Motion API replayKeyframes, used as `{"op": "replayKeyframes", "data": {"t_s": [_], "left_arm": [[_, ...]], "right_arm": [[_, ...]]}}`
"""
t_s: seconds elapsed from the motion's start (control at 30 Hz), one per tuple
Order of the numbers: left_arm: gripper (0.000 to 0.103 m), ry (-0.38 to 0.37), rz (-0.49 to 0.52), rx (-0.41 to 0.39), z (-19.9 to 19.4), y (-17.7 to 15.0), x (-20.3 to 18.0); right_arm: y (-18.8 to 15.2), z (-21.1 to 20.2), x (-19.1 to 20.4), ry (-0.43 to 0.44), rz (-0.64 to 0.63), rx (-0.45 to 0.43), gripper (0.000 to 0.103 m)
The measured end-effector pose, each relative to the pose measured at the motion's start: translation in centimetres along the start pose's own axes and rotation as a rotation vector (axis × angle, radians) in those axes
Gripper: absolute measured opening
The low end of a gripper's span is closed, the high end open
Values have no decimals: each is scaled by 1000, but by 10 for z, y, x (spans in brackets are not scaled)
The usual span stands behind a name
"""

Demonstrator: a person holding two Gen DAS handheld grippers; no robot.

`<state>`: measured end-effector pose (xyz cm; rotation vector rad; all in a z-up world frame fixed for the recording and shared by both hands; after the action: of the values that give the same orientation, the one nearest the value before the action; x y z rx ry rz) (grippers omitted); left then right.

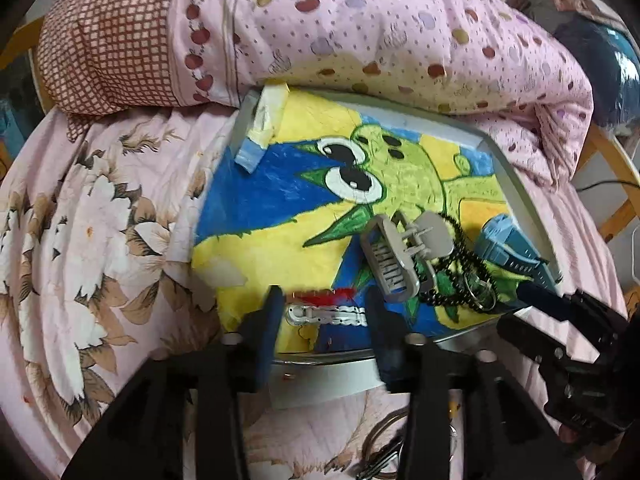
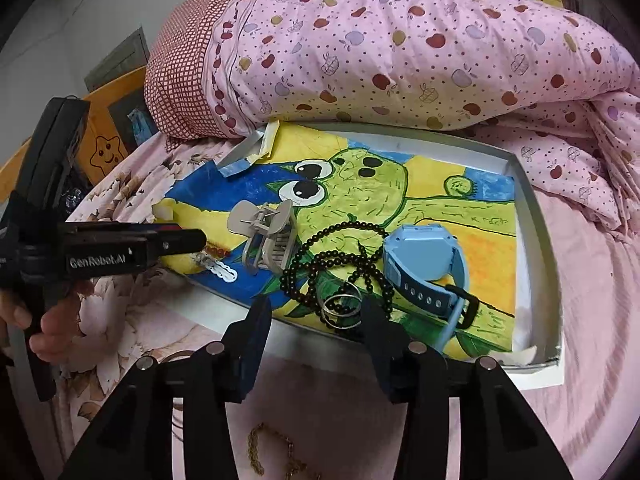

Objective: Organize jewelry
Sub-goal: 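Open both tools and lift them away from the tray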

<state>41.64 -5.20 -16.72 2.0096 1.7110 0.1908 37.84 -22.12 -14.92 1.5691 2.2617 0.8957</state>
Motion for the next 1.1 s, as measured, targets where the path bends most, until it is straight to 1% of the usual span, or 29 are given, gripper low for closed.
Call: {"op": "replayKeyframes", "data": {"t_s": [0.03,0.07,0.1,0.13,0.17,0.23,0.3,0.33,0.37,0.43,0.5,0.63,0.9,1.1], "left_arm": [[41,-3,-8,-5,-4,1,0],[46,-3,-12,-10,-7,1,-1],[54,-2,-17,-18,-12,2,-2],[58,1,-21,-31,-17,2,-2],[60,1,-26,-45,-22,2,-3],[63,2,-31,-80,-35,2,-6],[77,6,-39,-109,-47,1,-8],[80,4,-42,-132,-55,0,-10],[84,3,-43,-151,-62,0,-13],[91,7,-41,-191,-77,-3,-17],[100,24,-30,-236,-93,-7,-23],[101,66,-1,-319,-119,-16,-34],[101,89,20,-429,-166,-50,-45],[101,99,24,-464,-189,-82,-47]], "right_arm": [[-1,-5,0,-7,0,-13,45],[-1,-12,-1,-16,2,-32,48],[-2,-19,-1,-22,6,-52,54],[-2,-25,-1,-28,9,-70,59],[-3,-32,-2,-36,11,-93,61],[-2,-46,-2,-42,15,-135,69],[-1,-61,-3,-52,22,-176,74],[-1,-70,-3,-54,28,-199,78],[-1,-77,-3,-55,34,-219,81],[-1,-93,-2,-51,48,-259,94],[-3,-108,-2,-58,61,-295,103],[-7,-132,4,-69,55,-339,103],[-29,-178,17,-87,57,-415,103],[-52,-201,32,-114,17,-444,103]]}}
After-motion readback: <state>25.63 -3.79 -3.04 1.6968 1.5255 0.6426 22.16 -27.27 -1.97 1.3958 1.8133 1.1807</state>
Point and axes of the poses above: each gripper's, at about its wrist camera, not at the fingertips, and z roughly the way its jaws point, x to its left, y to its top, the point moved 6 cm from there along z, roughly the way its jaws point, and after that the axes turned 6 degrees about x, right-handed, at the moved point
